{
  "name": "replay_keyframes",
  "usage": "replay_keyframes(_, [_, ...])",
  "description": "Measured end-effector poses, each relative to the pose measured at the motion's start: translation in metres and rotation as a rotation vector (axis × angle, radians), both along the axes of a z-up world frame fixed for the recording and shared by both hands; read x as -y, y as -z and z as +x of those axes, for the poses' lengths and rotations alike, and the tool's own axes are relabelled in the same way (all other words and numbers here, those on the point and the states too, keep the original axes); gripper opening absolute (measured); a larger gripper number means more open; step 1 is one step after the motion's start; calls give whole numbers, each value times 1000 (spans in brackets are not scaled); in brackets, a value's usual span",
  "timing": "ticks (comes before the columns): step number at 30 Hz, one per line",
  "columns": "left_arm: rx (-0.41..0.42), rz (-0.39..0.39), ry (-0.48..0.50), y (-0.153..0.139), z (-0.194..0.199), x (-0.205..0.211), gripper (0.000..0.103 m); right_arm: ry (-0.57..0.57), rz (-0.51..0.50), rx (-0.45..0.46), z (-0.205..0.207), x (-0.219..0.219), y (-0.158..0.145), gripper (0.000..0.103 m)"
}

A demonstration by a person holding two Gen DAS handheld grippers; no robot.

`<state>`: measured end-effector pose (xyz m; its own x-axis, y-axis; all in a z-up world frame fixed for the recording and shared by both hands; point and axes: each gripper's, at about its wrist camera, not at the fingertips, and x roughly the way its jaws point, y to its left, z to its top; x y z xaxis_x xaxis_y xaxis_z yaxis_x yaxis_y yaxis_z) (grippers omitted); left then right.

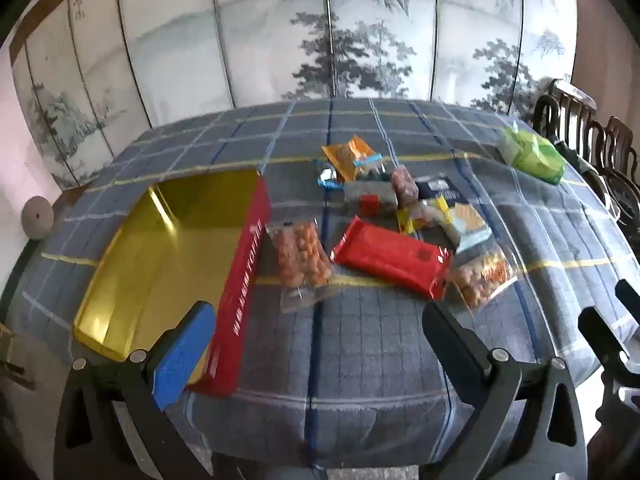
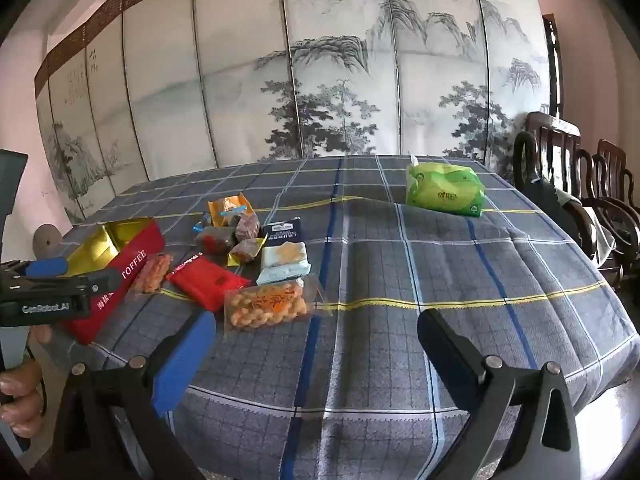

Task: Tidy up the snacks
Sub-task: 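Reach the left gripper to the red wrapped pastry and grasp it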

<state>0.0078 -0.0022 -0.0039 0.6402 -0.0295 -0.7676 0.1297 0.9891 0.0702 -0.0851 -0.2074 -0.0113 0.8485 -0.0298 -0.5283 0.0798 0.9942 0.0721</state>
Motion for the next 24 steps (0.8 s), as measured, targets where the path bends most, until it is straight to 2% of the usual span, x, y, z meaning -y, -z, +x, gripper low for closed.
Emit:
replay_keyframes(4, [27,-25,-1,11,-15,-3,103,5,21,-10,-3,2,4,103])
replay_keyframes(6, [3,-63,1,13,-19,-10,102,12,20,-23,-7,1,12,103])
replay_keyframes(10, [-90,-87,13,14,-3,-1,102,1,44,-67,0,10,17,103])
replay_keyframes(13, [-170,-163,26,16,9,2,102,2,48,-73,2,11,26,103])
replay_keyframes(17, [-242,-236,-14,12,30,9,102,9,54,-70,4,17,24,103])
replay_keyframes(19, [-297,-310,-33,11,44,11,102,13,59,-67,4,21,23,103])
replay_keyframes(23, [-384,-432,-131,14,79,13,99,19,68,-73,6,27,23,103])
replay_keyframes(24, [-410,-445,-159,17,88,14,93,19,71,-74,7,29,24,103])
